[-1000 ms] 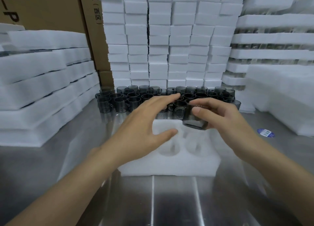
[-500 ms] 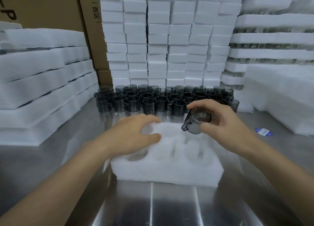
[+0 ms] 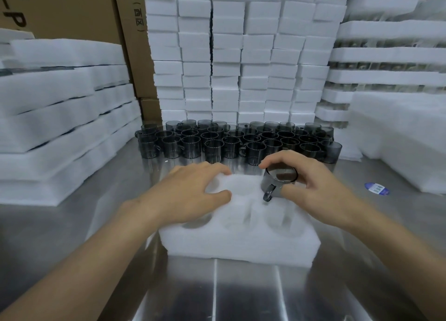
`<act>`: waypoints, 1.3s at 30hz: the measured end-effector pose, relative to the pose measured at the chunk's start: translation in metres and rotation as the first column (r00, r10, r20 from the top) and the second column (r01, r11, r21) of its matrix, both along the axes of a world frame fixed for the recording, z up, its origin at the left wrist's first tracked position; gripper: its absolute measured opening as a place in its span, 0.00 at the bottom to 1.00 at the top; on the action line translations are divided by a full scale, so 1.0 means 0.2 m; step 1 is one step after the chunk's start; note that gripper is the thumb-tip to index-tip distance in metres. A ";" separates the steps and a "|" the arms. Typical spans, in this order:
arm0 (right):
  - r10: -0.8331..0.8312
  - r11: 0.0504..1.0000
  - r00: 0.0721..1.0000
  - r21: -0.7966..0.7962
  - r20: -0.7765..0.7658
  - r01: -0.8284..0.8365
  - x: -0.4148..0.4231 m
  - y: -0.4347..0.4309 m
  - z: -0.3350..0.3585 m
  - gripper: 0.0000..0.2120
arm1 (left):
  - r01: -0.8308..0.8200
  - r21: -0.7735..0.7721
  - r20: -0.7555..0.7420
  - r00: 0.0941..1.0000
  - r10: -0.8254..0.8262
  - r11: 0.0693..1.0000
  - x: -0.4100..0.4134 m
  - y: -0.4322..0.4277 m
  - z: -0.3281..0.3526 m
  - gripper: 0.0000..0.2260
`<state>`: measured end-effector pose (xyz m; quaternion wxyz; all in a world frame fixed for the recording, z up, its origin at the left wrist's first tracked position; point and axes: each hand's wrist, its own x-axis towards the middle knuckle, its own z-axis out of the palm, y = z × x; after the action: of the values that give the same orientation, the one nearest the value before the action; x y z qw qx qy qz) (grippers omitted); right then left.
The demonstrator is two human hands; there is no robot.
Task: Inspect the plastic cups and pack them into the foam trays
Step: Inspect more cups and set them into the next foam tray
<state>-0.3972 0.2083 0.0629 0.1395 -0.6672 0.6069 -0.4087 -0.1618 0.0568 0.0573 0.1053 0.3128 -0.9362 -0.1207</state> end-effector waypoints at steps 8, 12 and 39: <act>-0.027 0.999 0.979 -0.048 -0.202 0.017 0.00 0.01 -0.01 0.22 | 0.011 -0.035 0.012 1.000 -0.010 0.999 0.00 0.00 0.00 0.24; -0.047 0.999 0.974 0.009 -0.222 0.050 -0.01 -0.01 -0.02 0.26 | 0.013 -0.045 0.014 1.000 -0.012 0.999 0.00 0.00 0.00 0.24; 0.077 0.966 0.915 0.258 -0.397 0.031 0.03 -0.01 -0.06 0.43 | 0.006 -0.060 0.028 1.000 -0.005 0.998 -0.01 0.02 0.00 0.24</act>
<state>-0.3911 0.2056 0.0515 0.1020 -0.7202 0.6628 -0.1780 -0.1647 0.0615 0.0567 0.1012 0.3087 -0.9416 -0.0883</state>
